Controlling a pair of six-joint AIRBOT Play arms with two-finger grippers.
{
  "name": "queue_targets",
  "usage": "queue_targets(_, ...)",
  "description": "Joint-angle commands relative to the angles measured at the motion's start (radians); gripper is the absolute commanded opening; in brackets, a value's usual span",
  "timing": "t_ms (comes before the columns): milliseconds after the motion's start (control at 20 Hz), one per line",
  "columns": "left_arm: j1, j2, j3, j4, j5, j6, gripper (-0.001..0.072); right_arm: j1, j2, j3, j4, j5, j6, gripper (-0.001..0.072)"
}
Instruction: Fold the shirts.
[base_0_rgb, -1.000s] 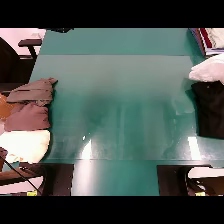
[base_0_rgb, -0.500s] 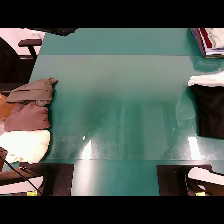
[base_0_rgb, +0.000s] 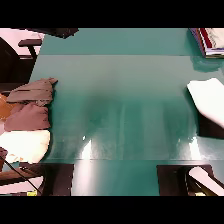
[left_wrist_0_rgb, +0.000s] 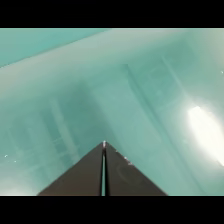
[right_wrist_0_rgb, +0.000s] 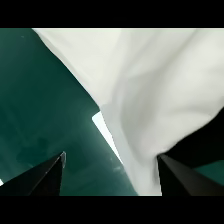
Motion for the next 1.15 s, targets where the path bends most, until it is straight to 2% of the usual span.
queue_targets(0,0.000,0.000,0.000,0.000,-0.013,0.011,0.0028,-0.097,0.072,-0.122,0.030,0.000,0.002,0.0659)
queue_targets(200,0.000,0.000,0.000,0.000,-0.012,0.010,0.0028,0.002,0.136,-0.110,0.200,-0.061,0.000,0.0658)
queue_targets(300,0.000,0.000,0.000,0.000,-0.012,0.010,0.0028,0.150,0.146,-0.093,0.259,-0.094,0.000,0.0658)
queue_targets(450,0.000,0.000,0.000,0.000,-0.012,0.010,0.0028,0.423,0.141,-0.087,0.269,-0.198,0.000,0.0656)
queue_targets(500,0.000,0.000,0.000,0.000,-0.012,0.010,0.0028,0.512,0.133,-0.087,0.269,-0.237,0.000,0.0634)
queue_targets(550,0.000,0.000,0.000,0.000,-0.012,0.010,0.0028,0.587,0.122,-0.087,0.269,-0.270,0.000,0.0514)
queue_targets(650,0.000,0.000,0.000,0.000,-0.012,0.010,0.0028,0.721,0.094,-0.087,0.264,-0.323,0.000,0.0217)
queue_targets(700,0.000,0.000,0.000,0.000,-0.012,0.010,0.0028,0.777,0.077,-0.087,0.262,-0.343,0.000,0.0042)
queue_targets(750,0.000,0.000,0.000,0.000,-0.012,0.010,0.0028,0.818,0.064,-0.087,0.263,-0.355,-0.003,0.0016)
queue_targets(1100,0.000,0.000,0.000,0.000,-0.012,0.010,0.0028,0.908,0.003,-0.087,0.264,-0.363,-0.003,0.0016)
